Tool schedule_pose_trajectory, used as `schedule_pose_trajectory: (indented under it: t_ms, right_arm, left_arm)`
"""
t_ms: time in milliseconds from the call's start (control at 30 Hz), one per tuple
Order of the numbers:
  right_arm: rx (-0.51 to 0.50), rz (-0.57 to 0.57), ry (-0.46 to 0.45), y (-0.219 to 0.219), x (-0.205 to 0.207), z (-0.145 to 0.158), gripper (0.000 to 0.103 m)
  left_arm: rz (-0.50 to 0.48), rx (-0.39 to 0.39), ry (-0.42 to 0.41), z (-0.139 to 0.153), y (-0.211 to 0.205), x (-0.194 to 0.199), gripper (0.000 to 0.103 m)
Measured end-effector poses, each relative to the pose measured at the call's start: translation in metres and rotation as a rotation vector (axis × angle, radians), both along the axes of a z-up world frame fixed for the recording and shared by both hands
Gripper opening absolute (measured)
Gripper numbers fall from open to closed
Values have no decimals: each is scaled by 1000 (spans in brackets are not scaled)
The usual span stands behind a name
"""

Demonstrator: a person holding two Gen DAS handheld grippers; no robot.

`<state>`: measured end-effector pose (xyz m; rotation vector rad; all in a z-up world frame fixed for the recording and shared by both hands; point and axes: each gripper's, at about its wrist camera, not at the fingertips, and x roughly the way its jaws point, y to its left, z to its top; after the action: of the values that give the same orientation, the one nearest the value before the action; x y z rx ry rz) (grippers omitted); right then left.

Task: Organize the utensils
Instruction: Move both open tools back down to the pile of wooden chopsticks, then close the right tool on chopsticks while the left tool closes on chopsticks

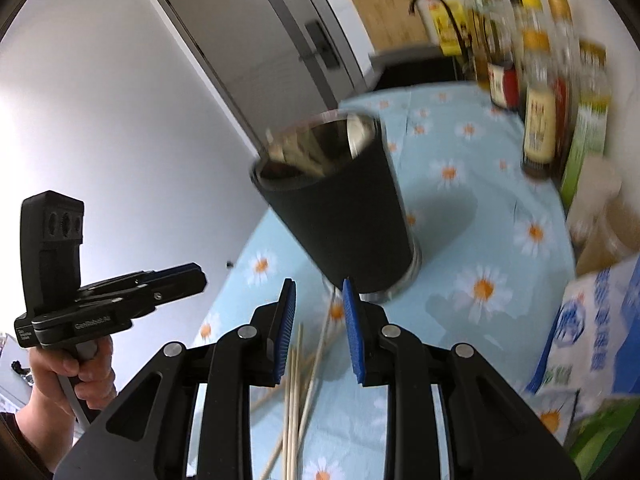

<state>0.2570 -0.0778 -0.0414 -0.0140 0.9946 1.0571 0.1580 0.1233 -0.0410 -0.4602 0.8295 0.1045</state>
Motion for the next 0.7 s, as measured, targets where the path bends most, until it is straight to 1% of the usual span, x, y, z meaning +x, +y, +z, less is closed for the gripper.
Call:
schedule_pose_trajectory:
  t_ms: [33, 67, 167, 333, 467, 633, 700]
  right_arm:
    - [-12, 4, 15, 1, -1, -6, 29]
    - [-24, 14, 52, 1, -1, -15, 31]
    - [-49, 26, 133, 4, -2, -35, 31]
    - [-71, 49, 223, 10, -3, -56, 31]
    - [-95, 76, 281, 19, -1, -69, 31]
    - [-150, 105, 307, 33, 3, -83, 31]
    - [-171, 122, 319, 39, 3, -88, 31]
  left_arm:
    - [-3, -18, 13, -5, -1, -3, 28]
    - [-11, -40, 27, -11, -2, -4, 28]
    - [-17, -64, 57, -23, -7, -9, 28]
    - [-23, -123, 94, -42, -14, -14, 28]
    - [-28, -171, 115, -54, -21, -16, 28]
    - [-23, -267, 147, -73, -29, -20, 28]
    - [-24, -278, 154, -78, -32, -22, 28]
